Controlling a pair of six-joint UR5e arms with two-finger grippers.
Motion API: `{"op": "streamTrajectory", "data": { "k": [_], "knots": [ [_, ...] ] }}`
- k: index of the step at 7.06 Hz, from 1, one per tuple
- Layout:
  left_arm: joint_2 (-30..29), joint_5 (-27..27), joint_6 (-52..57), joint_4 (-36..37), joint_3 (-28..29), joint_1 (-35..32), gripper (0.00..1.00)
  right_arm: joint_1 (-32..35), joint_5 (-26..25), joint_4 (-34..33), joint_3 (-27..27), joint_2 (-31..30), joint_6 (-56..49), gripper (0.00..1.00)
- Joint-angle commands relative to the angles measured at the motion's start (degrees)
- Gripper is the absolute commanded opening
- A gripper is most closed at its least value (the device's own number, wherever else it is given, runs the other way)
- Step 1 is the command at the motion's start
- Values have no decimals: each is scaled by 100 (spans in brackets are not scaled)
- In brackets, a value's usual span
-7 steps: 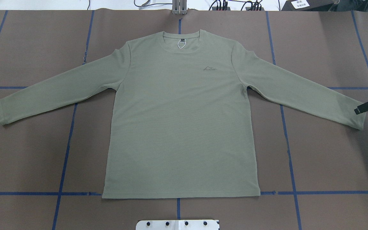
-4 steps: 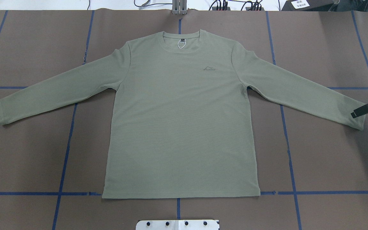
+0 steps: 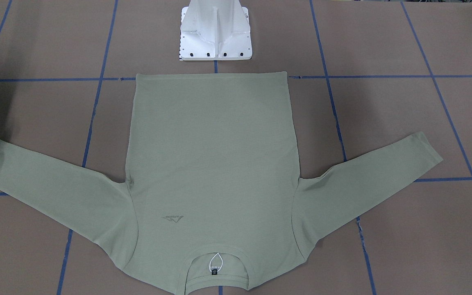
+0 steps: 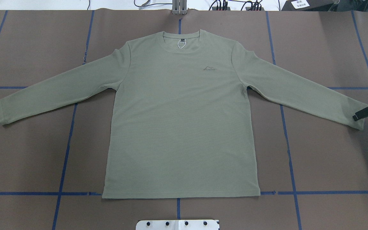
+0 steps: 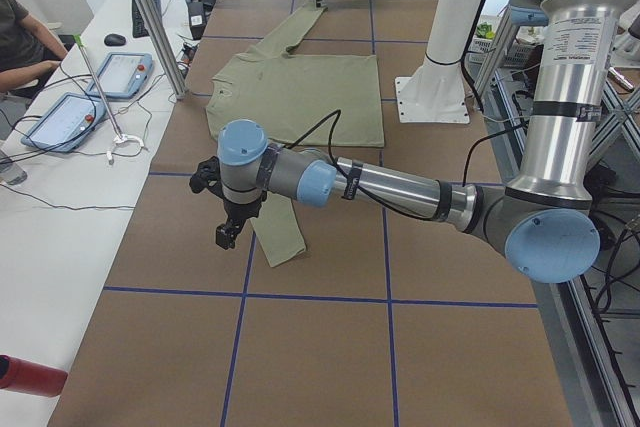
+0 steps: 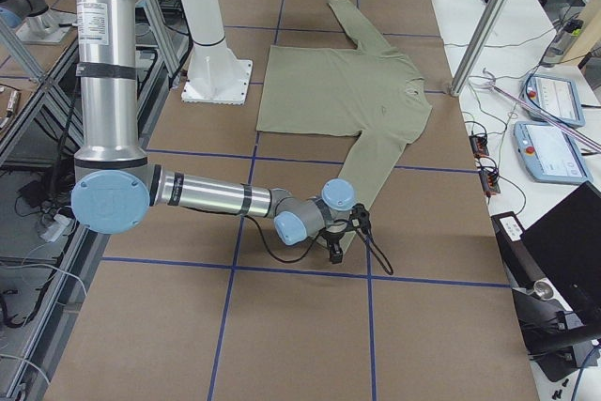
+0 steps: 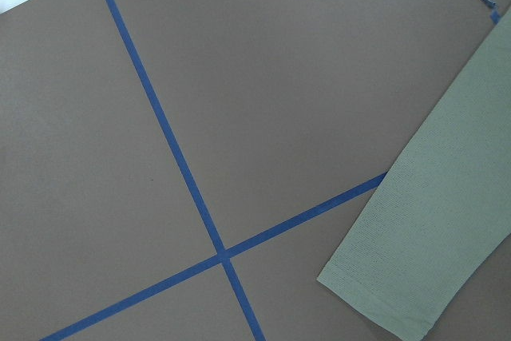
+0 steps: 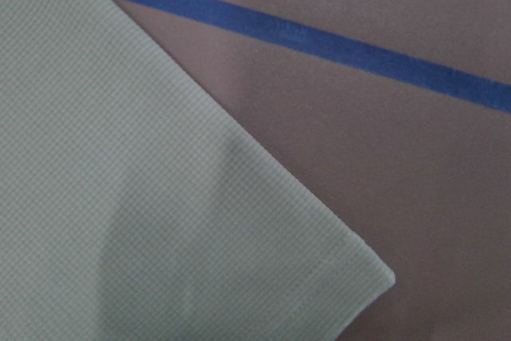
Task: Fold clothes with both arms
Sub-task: 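Lower the right gripper and grasp the cuff of the sleeve nearest it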
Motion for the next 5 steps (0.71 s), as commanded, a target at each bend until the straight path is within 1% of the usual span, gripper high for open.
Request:
{"op": "streamTrajectory", "data": {
  "k": [1,2,3,5],
  "knots": [
    [6,0,-1,0,-2,0,100,10,128,6,54,-14,8,72],
    [6,0,-1,0,6,0,100,10,128,-3,54,-5,8,58],
    [6,0,-1,0,7,0,100,10,128,-3,62,-5,8,48],
    [6,0,-10,0,7,0,100,18,128,-12,63,-14,17,33]
  ]
}}
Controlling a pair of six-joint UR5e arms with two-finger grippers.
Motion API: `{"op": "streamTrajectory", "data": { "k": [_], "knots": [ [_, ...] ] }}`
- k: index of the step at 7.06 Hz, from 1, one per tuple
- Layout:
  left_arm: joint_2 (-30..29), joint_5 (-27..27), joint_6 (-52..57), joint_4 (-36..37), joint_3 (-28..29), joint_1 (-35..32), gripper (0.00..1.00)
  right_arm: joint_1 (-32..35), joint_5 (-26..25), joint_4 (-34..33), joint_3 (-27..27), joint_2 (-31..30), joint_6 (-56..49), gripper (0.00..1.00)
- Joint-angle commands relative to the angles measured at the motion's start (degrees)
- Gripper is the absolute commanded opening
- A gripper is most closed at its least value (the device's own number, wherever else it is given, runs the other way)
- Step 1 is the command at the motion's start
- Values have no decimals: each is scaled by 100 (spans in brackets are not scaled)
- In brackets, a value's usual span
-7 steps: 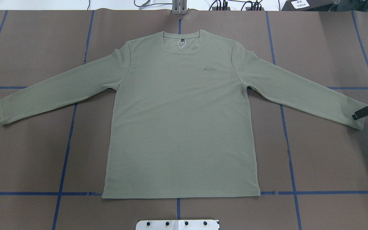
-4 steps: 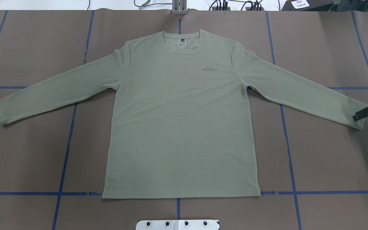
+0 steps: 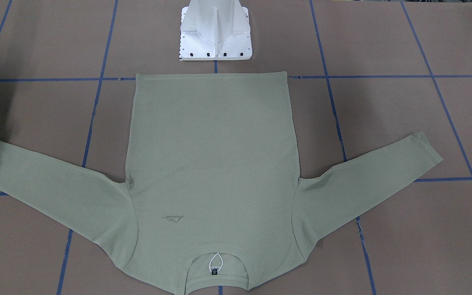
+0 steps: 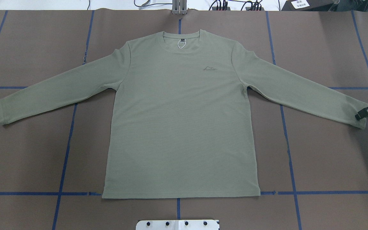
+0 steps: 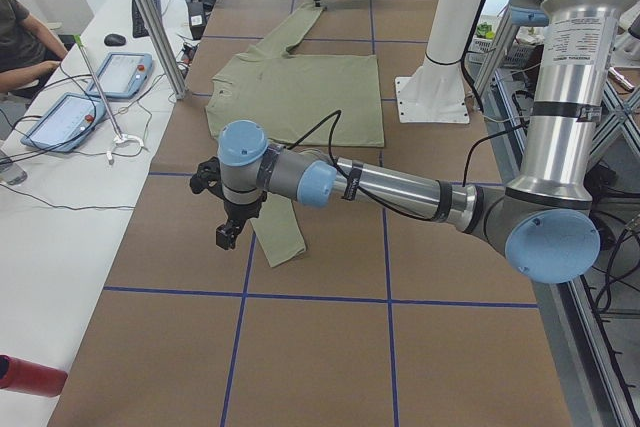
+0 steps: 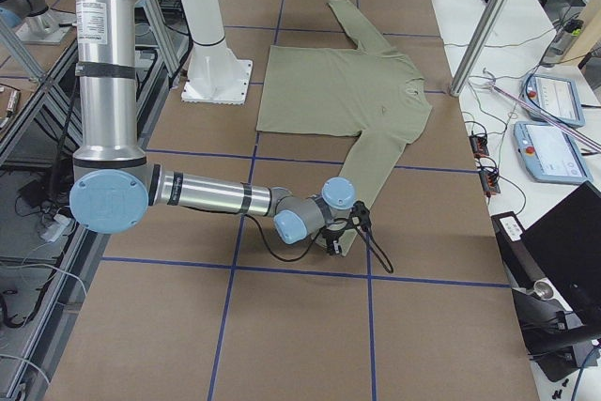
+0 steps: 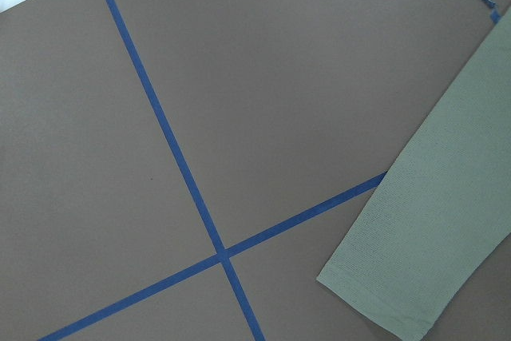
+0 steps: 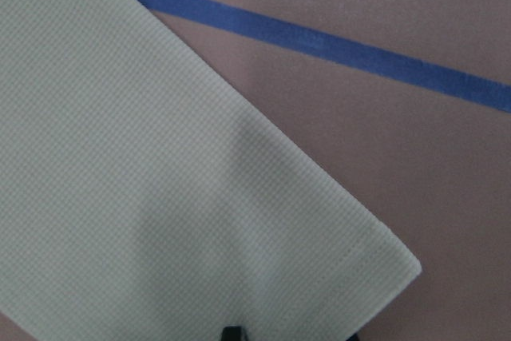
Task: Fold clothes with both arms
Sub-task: 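Lower the right gripper and grasp the cuff of the sleeve nearest it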
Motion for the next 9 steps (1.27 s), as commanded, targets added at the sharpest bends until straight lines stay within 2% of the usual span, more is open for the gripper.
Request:
{"op": "streamTrajectory", "data": {
  "k": [1,3,4,5,7,8,9],
  "knots": [
    [0,0,-12,0,-8,0,100,5,9,-4,10,4,7,25],
    [0,0,-12,0,-9,0,100,84,175,-48,202,-4,7,16],
    [0,0,-12,0,0,0,100,180,194,-48,238,-4,7,1],
    [0,0,-21,0,0,0,100,242,272,-39,369,-48,16,0],
    [0,0,-30,0,0,0,100,453,859,-39,903,-75,121,0],
    [0,0,-30,0,0,0,100,462,888,-57,1185,-23,278,0],
    [0,0,-30,0,0,0,100,454,1036,-135,1423,343,967,0]
  ]
}}
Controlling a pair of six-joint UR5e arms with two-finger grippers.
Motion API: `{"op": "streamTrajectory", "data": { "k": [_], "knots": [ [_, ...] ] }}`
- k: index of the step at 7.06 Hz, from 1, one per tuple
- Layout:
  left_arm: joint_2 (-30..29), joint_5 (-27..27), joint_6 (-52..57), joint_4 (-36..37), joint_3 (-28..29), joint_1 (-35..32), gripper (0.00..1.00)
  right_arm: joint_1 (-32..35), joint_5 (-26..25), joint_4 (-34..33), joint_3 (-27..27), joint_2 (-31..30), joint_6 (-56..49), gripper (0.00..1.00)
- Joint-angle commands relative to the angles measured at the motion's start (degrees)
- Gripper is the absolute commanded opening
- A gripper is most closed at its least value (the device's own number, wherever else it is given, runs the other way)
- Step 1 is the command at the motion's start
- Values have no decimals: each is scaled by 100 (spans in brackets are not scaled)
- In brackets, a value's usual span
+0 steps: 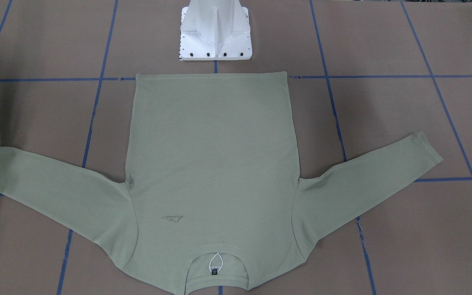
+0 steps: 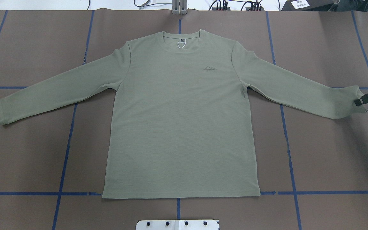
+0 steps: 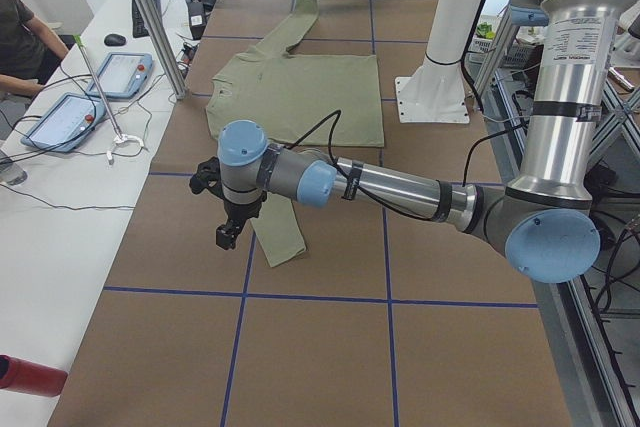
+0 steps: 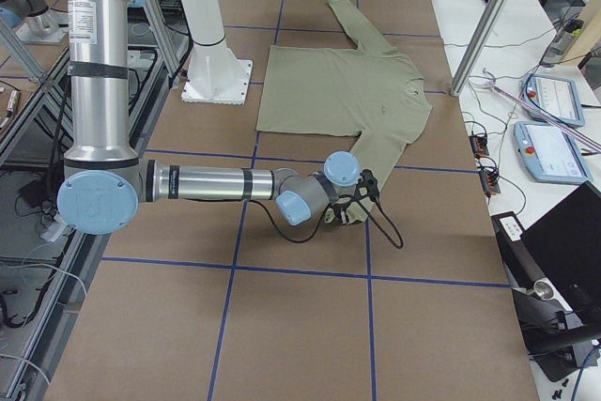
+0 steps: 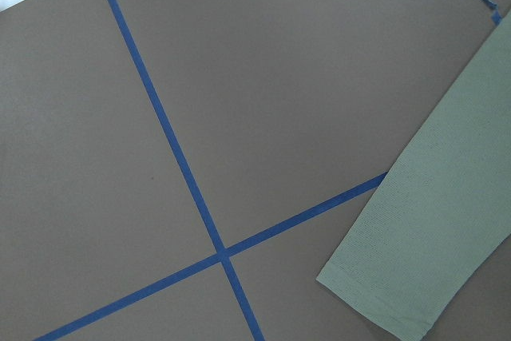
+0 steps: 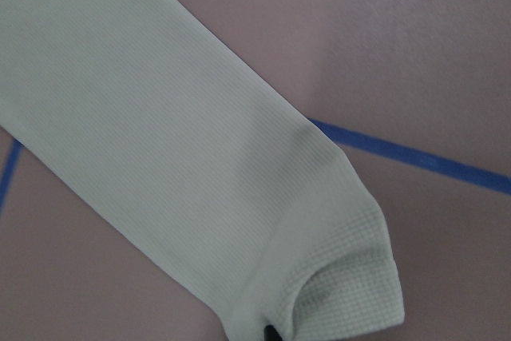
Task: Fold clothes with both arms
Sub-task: 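Lower the right gripper and grasp the cuff of the sleeve nearest it, then lift the held sleeve and carry it across the shirt toward the collar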
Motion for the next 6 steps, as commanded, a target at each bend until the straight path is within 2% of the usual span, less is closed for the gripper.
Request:
{"op": "streamTrajectory", "data": {
  "k": [1,3,5,6],
  "knots": [
    [0,0,0,0,9,0,100,-112,253,-66,393,861,1539,0],
    [0,0,-9,0,9,-9,100,-803,184,-179,385,1951,2877,0],
    [0,0,-9,9,18,0,100,-1236,-148,-1457,341,3391,3130,0],
    [0,0,-9,9,9,-9,100,-1560,-611,-1985,289,4077,3148,0]
  ]
}}
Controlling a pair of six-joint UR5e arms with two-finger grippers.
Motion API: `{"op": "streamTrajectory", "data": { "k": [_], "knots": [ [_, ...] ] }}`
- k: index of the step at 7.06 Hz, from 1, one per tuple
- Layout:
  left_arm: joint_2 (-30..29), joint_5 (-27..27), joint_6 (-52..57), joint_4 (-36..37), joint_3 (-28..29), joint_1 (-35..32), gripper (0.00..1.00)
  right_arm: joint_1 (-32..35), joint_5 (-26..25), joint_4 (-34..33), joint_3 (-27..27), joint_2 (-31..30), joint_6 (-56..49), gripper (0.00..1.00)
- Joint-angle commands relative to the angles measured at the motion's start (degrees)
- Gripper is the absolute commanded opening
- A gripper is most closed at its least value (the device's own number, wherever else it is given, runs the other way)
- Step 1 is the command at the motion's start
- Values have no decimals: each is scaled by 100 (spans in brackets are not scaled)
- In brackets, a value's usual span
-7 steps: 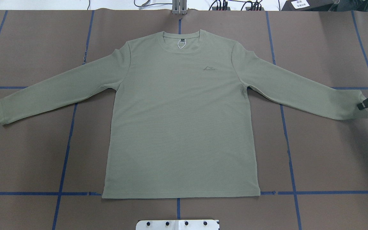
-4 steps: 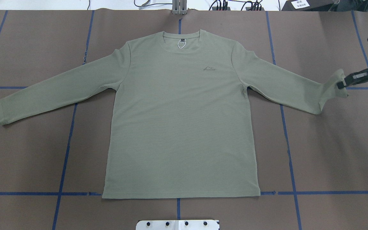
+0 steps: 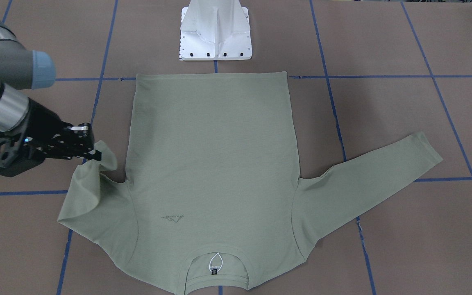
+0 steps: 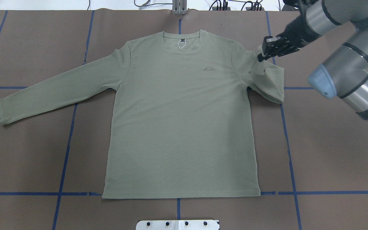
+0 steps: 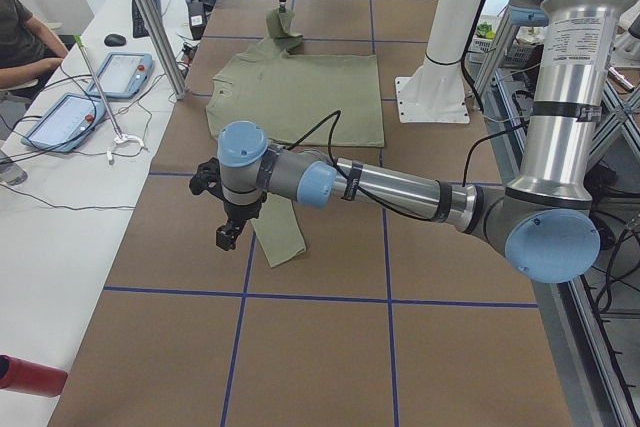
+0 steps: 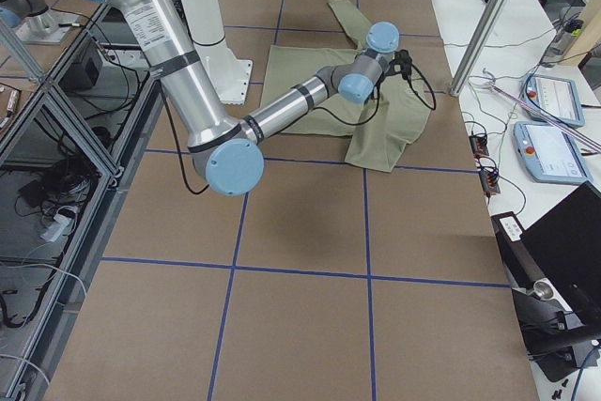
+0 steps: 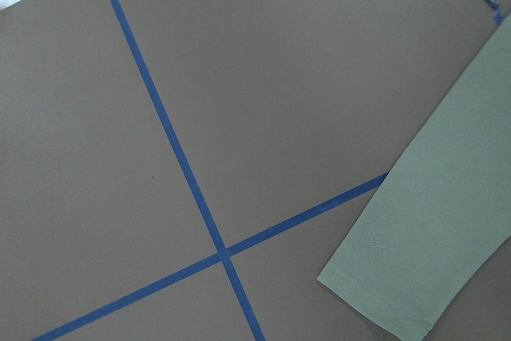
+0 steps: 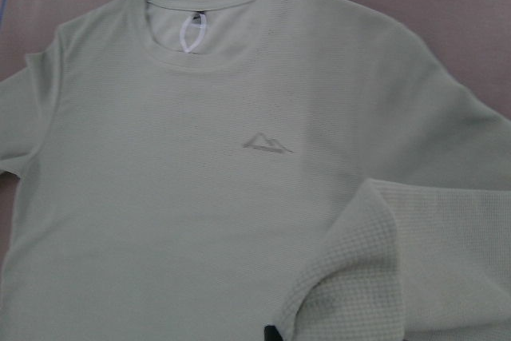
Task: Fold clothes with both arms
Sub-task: 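Lift the held sleeve and carry it across the shirt toward the collar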
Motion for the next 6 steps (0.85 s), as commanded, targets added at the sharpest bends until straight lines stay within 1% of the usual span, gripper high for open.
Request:
{"op": "streamTrajectory", "data": {
  "k": [1,2,3,4,6],
  "knots": [
    [11,0,0,1,14,-3,100,-554,-680,-1027,-157,1435,139,0],
    [11,9,17,1,49,-3,100,-756,-926,-1047,-559,2023,253,0],
    [11,9,9,1,49,-3,100,-1088,-1398,-1048,-998,2499,410,0],
    [20,9,9,1,58,-3,100,-1449,-1821,-1022,-1280,2634,447,0],
    [72,9,26,1,41,-3,100,-1811,-2157,-1021,-1406,2653,447,0]
  ]
}}
